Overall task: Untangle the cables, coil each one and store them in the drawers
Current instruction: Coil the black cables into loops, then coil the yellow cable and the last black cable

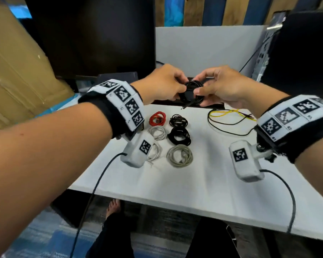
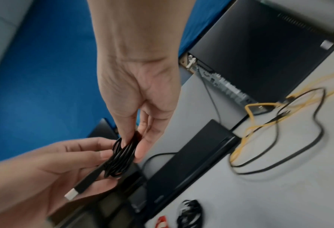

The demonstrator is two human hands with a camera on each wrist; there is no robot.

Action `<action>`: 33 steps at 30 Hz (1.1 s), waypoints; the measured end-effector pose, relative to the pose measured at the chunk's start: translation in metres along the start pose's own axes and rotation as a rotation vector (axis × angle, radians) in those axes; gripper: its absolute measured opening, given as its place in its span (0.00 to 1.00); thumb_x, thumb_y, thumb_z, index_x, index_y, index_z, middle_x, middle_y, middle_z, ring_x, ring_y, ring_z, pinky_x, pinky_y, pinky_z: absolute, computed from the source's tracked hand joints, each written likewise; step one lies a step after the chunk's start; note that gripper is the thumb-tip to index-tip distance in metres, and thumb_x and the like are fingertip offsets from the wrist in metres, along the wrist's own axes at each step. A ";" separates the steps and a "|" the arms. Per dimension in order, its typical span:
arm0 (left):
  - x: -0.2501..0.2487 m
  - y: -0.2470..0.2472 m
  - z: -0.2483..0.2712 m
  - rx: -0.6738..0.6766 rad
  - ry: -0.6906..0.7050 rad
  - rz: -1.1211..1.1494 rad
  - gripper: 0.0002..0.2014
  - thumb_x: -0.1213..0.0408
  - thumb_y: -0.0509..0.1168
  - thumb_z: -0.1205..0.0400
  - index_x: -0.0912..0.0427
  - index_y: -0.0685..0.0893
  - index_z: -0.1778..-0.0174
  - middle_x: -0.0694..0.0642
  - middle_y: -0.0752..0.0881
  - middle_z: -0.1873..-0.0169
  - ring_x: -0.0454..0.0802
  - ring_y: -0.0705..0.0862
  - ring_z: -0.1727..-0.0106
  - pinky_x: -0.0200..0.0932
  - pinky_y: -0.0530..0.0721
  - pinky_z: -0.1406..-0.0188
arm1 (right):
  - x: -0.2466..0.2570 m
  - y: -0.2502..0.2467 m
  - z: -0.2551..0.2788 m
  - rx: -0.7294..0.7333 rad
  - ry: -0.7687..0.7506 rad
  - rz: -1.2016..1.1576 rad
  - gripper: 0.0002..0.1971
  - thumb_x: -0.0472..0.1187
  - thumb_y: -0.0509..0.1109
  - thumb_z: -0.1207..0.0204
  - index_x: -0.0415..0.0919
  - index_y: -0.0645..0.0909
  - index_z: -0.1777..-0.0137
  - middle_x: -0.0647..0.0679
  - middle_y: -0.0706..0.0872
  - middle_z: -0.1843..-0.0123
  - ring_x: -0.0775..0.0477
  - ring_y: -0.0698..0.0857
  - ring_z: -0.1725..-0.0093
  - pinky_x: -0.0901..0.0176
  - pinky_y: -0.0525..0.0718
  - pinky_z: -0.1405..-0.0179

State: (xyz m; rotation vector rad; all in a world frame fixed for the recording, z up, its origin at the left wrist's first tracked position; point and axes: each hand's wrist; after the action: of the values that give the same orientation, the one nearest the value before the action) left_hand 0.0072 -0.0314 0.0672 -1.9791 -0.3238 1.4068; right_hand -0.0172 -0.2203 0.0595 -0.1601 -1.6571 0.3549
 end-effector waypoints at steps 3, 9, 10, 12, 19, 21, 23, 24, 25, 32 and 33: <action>0.002 0.019 -0.030 0.170 -0.030 -0.170 0.09 0.70 0.67 0.14 0.60 0.87 0.40 0.60 0.89 0.54 0.50 0.88 0.57 0.44 0.90 0.55 | -0.025 -0.014 -0.013 0.012 0.109 0.058 0.11 0.24 0.73 0.22 0.40 0.83 0.48 0.41 0.85 0.58 0.45 0.90 0.64 0.57 0.93 0.65; 0.016 0.067 -0.079 0.398 -0.012 -0.507 0.09 0.62 0.73 0.17 0.56 0.90 0.42 0.54 0.89 0.56 0.44 0.84 0.68 0.40 0.82 0.59 | -0.082 -0.027 -0.037 0.102 0.353 0.223 0.08 0.23 0.72 0.21 0.36 0.83 0.49 0.35 0.86 0.57 0.40 0.89 0.65 0.53 0.93 0.69; 0.017 0.074 -0.084 0.415 -0.012 -0.551 0.10 0.61 0.73 0.17 0.56 0.90 0.41 0.52 0.87 0.59 0.43 0.83 0.68 0.37 0.81 0.64 | -0.088 -0.027 -0.040 0.112 0.377 0.266 0.08 0.23 0.72 0.21 0.35 0.83 0.47 0.35 0.87 0.58 0.40 0.90 0.67 0.55 0.92 0.71; 0.017 0.085 -0.094 0.453 -0.005 -0.622 0.11 0.61 0.73 0.17 0.55 0.90 0.40 0.50 0.87 0.59 0.44 0.82 0.65 0.36 0.77 0.69 | -0.098 -0.030 -0.051 0.132 0.411 0.351 0.09 0.23 0.72 0.20 0.33 0.83 0.44 0.34 0.87 0.57 0.40 0.91 0.69 0.52 0.93 0.67; 0.025 0.107 -0.121 0.539 -0.032 -0.849 0.13 0.61 0.72 0.19 0.59 0.90 0.39 0.58 0.92 0.45 0.53 0.85 0.53 0.38 0.76 0.66 | -0.105 -0.035 -0.080 0.201 0.393 0.698 0.14 0.32 0.80 0.28 0.34 0.87 0.43 0.34 0.93 0.56 0.34 0.94 0.59 0.39 0.92 0.46; 0.028 0.107 -0.124 0.561 -0.051 -0.855 0.13 0.61 0.72 0.18 0.59 0.90 0.39 0.56 0.92 0.46 0.51 0.84 0.56 0.38 0.76 0.67 | -0.106 -0.036 -0.083 0.218 0.376 0.729 0.15 0.35 0.83 0.29 0.36 0.87 0.44 0.35 0.94 0.57 0.36 0.94 0.61 0.43 0.94 0.50; 0.029 0.109 -0.125 0.609 -0.081 -0.866 0.13 0.60 0.72 0.17 0.60 0.89 0.39 0.53 0.92 0.51 0.47 0.83 0.60 0.38 0.75 0.67 | -0.106 -0.039 -0.085 0.209 0.355 0.696 0.12 0.35 0.82 0.27 0.36 0.86 0.46 0.36 0.93 0.58 0.36 0.94 0.60 0.48 0.94 0.59; 0.030 0.109 -0.125 0.630 -0.094 -0.875 0.12 0.59 0.72 0.16 0.60 0.89 0.39 0.51 0.91 0.54 0.46 0.83 0.62 0.38 0.76 0.67 | -0.105 -0.043 -0.086 0.188 0.342 0.670 0.09 0.35 0.80 0.24 0.35 0.86 0.46 0.35 0.93 0.58 0.36 0.95 0.59 0.50 0.93 0.62; 0.031 0.110 -0.125 0.643 -0.104 -0.880 0.12 0.58 0.71 0.16 0.61 0.90 0.40 0.50 0.91 0.57 0.46 0.85 0.62 0.39 0.78 0.65 | -0.104 -0.049 -0.086 0.148 0.333 0.644 0.06 0.34 0.77 0.22 0.34 0.86 0.47 0.35 0.93 0.58 0.35 0.95 0.57 0.49 0.93 0.62; 0.019 0.101 -0.130 0.575 -0.095 -0.786 0.14 0.57 0.68 0.13 0.62 0.90 0.41 0.53 0.94 0.51 0.52 0.91 0.50 0.39 0.83 0.61 | -0.099 -0.103 -0.086 -0.030 0.270 1.055 0.13 0.35 0.64 0.16 0.35 0.86 0.38 0.38 0.90 0.45 0.37 0.91 0.46 0.51 0.89 0.46; 0.016 0.099 -0.131 0.555 -0.089 -0.781 0.14 0.56 0.67 0.13 0.63 0.90 0.41 0.53 0.94 0.51 0.53 0.91 0.48 0.41 0.85 0.57 | -0.102 -0.108 -0.083 0.038 0.276 1.235 0.15 0.37 0.63 0.16 0.37 0.83 0.32 0.41 0.87 0.39 0.37 0.87 0.41 0.54 0.85 0.45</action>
State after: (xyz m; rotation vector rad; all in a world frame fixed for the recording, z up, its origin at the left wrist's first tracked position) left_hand 0.1142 -0.1454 0.0152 -1.1434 -0.5923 0.9297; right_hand 0.0881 -0.3419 0.0048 -1.1615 -1.0987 1.2157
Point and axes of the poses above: each hand's wrist, its own z-axis away from the middle knuckle, its own y-axis out of the palm, x = y × z
